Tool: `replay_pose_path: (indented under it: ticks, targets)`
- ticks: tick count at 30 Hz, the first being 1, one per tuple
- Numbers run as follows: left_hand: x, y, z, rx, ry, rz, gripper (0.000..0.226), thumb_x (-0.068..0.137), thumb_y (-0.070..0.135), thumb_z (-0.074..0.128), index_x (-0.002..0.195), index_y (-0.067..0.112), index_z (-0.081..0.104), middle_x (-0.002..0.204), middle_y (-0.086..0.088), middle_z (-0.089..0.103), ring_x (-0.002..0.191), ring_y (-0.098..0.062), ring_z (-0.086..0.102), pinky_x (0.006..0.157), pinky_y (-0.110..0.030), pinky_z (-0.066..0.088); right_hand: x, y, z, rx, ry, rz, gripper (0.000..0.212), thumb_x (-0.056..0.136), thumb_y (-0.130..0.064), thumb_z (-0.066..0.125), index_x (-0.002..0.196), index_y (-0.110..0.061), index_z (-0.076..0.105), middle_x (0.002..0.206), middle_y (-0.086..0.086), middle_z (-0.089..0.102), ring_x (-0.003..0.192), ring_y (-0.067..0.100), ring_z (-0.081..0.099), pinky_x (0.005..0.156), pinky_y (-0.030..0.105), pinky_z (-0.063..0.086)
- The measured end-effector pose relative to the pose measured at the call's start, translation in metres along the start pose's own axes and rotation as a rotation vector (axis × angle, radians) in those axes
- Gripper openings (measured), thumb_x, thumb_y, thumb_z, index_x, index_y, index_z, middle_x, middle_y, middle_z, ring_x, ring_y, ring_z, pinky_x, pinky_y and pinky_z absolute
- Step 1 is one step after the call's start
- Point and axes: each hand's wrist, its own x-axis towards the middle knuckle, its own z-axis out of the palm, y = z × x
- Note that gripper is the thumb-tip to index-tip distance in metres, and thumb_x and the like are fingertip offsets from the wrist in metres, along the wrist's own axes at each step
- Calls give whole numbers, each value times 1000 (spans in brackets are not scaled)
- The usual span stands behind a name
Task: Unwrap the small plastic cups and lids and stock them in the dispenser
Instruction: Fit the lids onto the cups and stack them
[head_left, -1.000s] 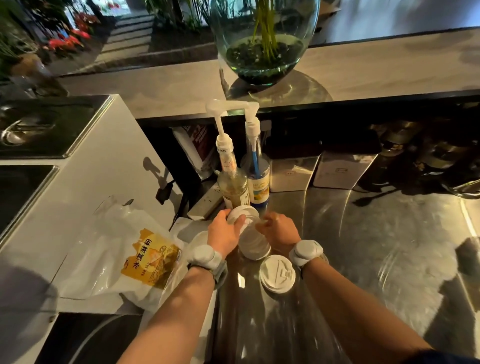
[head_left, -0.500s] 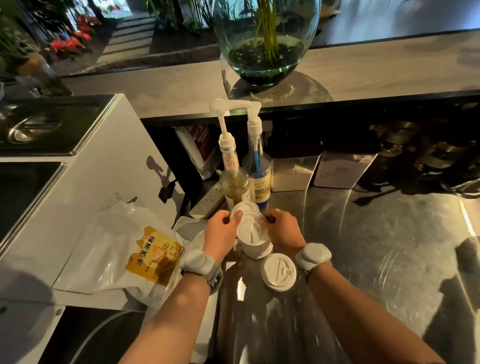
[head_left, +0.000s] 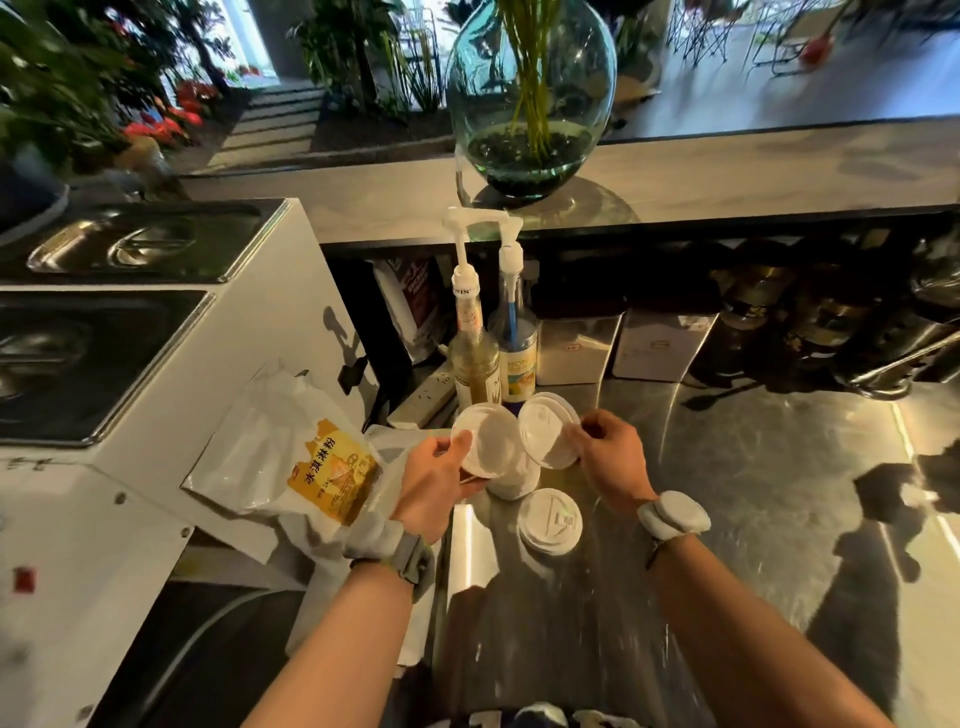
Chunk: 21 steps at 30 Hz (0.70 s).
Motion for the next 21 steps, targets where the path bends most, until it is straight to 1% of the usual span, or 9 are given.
replay_pose_path:
  ticks: [3, 5, 7, 10, 13, 14, 16, 18, 21]
  targets:
    - [-9, -4, -4, -72, -4, -64, 33, 98, 16, 62, 124, -2, 52, 122, -22, 62, 112, -37, 64, 96, -55, 56, -17, -3, -4, 110, -13, 90, 11, 91, -16, 69, 99, -9, 67, 86, 13, 71, 63, 18, 65, 55, 28, 54]
    - [-16, -7, -8, -134, -20, -88, 34, 96, 13, 65, 125, 0, 51, 123, -21, 61, 114, -37, 62, 100, -59, 53, -33, -9, -3, 219, -66, 155, 17, 85, -7, 72, 100, -3, 65, 86, 21, 72, 61, 23, 66, 58, 34, 58]
    - [-20, -12, -11, -173, -17, -85, 31, 95, 10, 65, 122, 0, 52, 119, -19, 62, 109, -35, 63, 100, -57, 53, -47, -17, 1, 324, -156, 204, 25, 77, 2, 75, 98, 2, 63, 87, 28, 73, 61, 27, 67, 59, 35, 59]
    - [-27, -18, -11, -185, 17, -47, 33, 93, 7, 68, 122, 4, 53, 121, -19, 62, 108, -35, 63, 89, -49, 58, -68, -27, 11, 436, -240, 253, 27, 77, 7, 75, 99, 4, 59, 86, 32, 70, 59, 27, 69, 55, 30, 57]
    - [-32, -25, -11, -240, 6, 7, 51, 87, 2, 73, 132, 12, 51, 125, -14, 61, 111, -33, 63, 70, -37, 63, -82, -31, 19, 481, -228, 281, 25, 81, 7, 72, 101, 5, 58, 80, 24, 71, 57, 25, 72, 53, 27, 57]
    - [-33, -28, -12, -254, -8, 16, 56, 85, -1, 74, 133, 15, 50, 125, -13, 61, 112, -33, 63, 70, -37, 64, -86, -30, 21, 482, -222, 286, 24, 81, 7, 72, 100, 4, 58, 80, 23, 71, 58, 26, 73, 53, 27, 58]
    - [-36, -33, -12, -269, -63, 3, 66, 81, -6, 74, 136, 21, 48, 128, -13, 61, 117, -35, 62, 85, -47, 62, -91, -28, 22, 484, -216, 289, 23, 81, 5, 73, 98, 3, 58, 82, 24, 72, 61, 27, 73, 55, 28, 59]
    - [-39, -38, -13, -271, -132, -21, 70, 81, -7, 72, 138, 25, 47, 130, -15, 62, 121, -36, 61, 97, -55, 56, -94, -25, 23, 469, -200, 291, 21, 81, 3, 74, 96, 2, 59, 85, 26, 73, 63, 29, 74, 58, 30, 60]
    - [-43, -46, -13, -345, -227, -39, 58, 91, -3, 60, 141, 23, 44, 134, -20, 61, 125, -39, 60, 106, -56, 49, -94, -19, 23, 409, -160, 293, 16, 85, -3, 73, 94, 1, 61, 79, 21, 73, 62, 30, 73, 60, 33, 60]
